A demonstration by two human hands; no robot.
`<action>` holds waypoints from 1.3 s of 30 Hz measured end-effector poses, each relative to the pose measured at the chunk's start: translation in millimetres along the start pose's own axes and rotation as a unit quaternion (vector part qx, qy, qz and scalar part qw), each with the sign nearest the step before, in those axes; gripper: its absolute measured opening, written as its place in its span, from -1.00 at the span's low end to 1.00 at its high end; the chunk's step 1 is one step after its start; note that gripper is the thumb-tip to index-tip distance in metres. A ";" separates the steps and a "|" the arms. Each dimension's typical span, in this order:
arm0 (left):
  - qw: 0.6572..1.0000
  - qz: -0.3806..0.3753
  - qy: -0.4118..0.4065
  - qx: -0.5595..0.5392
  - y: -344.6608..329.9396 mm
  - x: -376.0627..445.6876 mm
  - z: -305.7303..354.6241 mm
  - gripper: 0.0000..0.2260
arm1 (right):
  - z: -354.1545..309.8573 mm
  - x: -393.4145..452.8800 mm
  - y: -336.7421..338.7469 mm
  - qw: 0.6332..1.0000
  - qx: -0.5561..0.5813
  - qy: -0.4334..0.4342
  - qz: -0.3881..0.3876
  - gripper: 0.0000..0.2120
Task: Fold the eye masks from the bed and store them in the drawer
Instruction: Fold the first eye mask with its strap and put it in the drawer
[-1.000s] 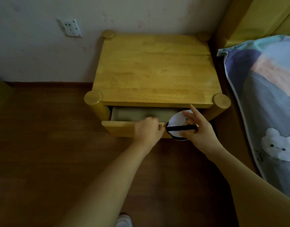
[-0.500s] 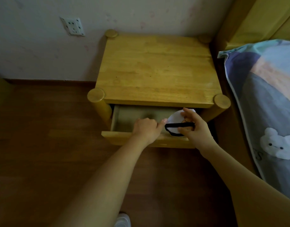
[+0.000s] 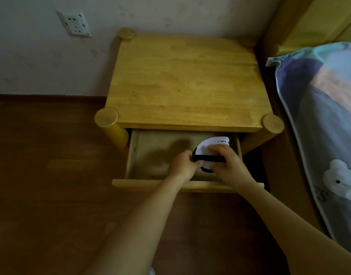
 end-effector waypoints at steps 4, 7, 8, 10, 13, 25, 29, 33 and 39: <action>0.993 -0.028 0.034 0.109 -9.6 15.7 -1.4 -0.78 | 19.9 9.3 -10.7 0.988 -0.135 -0.027 -0.066 -0.53; 0.991 -0.023 0.050 0.124 -17.3 29.8 0.0 -0.80 | 37.4 17.6 -18.7 0.971 -0.187 -0.063 -0.132 -0.58; 0.989 -0.020 0.050 0.136 -19.3 34.3 0.4 -0.79 | 42.0 20.7 -20.7 0.967 -0.185 -0.083 -0.153 -0.58; 0.984 -0.014 0.042 0.173 -22.9 42.5 0.5 -0.79 | 50.2 26.0 -23.8 0.957 -0.176 -0.121 -0.197 -0.53; 0.971 -0.014 0.037 0.235 -27.6 51.8 -1.5 -0.79 | 54.4 29.3 -26.8 0.933 -0.212 -0.138 -0.257 -0.49; 0.889 -0.059 -0.042 0.452 -17.5 44.2 4.6 -0.79 | 39.9 27.7 -24.3 0.936 -0.219 -0.140 -0.239 -0.43; 0.907 -0.029 -0.083 0.413 0.7 24.1 14.7 -0.80 | 21.7 20.9 -13.9 0.959 -0.228 -0.093 -0.140 -0.58; 0.916 0.030 -0.133 0.377 30.8 -4.6 36.2 -0.78 | -7.9 3.2 3.9 0.975 -0.197 -0.055 -0.092 -0.59; 0.934 0.036 -0.167 0.312 73.5 -65.0 116.2 -0.56 | -88.9 -18.9 77.1 0.993 -0.112 0.043 -0.020 -0.47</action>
Point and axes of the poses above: each hand's wrist, its own x-axis towards the middle knuckle, its own y-axis out of the back of the hand, z = x × y, the point moved 3 cm from there along x, towards the middle knuckle, and after that the axes turned 3 degrees about x, right-handed, at the moved point
